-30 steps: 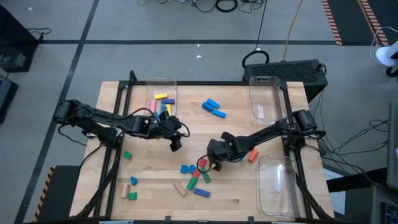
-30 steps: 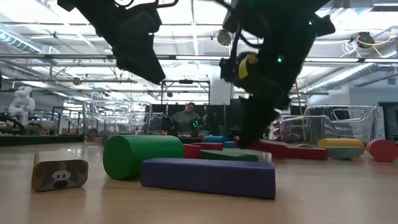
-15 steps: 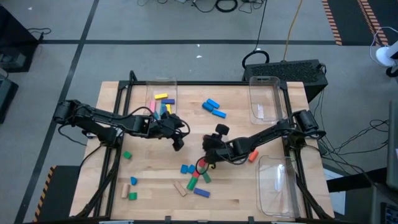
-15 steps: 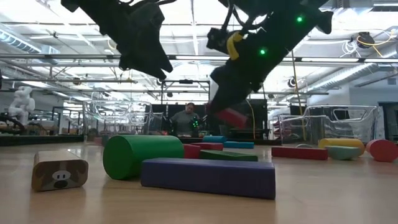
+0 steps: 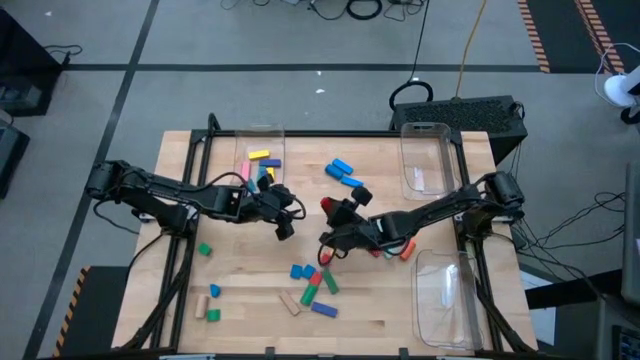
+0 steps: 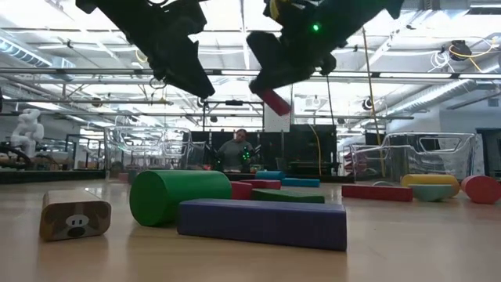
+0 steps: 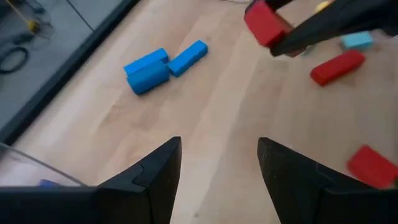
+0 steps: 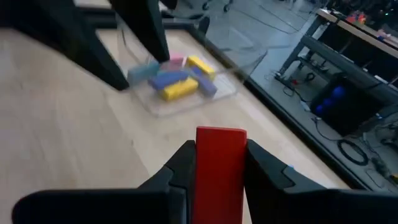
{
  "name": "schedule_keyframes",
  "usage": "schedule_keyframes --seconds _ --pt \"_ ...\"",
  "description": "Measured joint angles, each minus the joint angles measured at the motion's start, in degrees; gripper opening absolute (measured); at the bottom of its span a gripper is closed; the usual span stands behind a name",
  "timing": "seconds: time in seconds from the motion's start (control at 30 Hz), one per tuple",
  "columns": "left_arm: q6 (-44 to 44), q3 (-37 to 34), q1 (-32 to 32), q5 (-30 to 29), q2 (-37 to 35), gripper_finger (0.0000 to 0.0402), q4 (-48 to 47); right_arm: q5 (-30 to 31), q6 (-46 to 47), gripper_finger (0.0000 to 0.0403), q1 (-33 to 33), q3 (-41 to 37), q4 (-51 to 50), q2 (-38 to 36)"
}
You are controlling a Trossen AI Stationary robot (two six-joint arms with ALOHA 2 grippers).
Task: Sort blocks by size
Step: Put the red rectangle block into the top left transparent bin
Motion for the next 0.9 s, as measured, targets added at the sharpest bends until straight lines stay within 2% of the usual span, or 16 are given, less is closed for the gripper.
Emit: schedule_keyframes --seconds 0.1,0.27,0.53,0.73,0.9 --pt "1.79 0.00 -0.46 -2.79 0.02 0.0214 -0.01 -5.59 -1.46 0.0076 -1.01 0.00 2.45 -0.90" --pt "7.32 0.00 -1.54 -3.26 0.04 0.0214 0.31 -20.24 -6.71 0.0076 -2.73 0.00 7.14 -1.89" --pt "12.27 -0.02 -1.93 8.09 0.04 0.0214 0.70 -42.21 -19.89 0.0076 -4.88 0.02 9.99 -2.26" --pt "18.11 -0.02 -1.87 11.76 0.04 0.0214 2.13 -48.59 -23.48 0.0076 -5.25 0.02 10.29 -3.27" --pt "24.49 -0.07 -1.87 18.71 0.04 0.0214 6.72 -57.38 -29.23 0.0076 -5.22 0.02 10.68 -6.03"
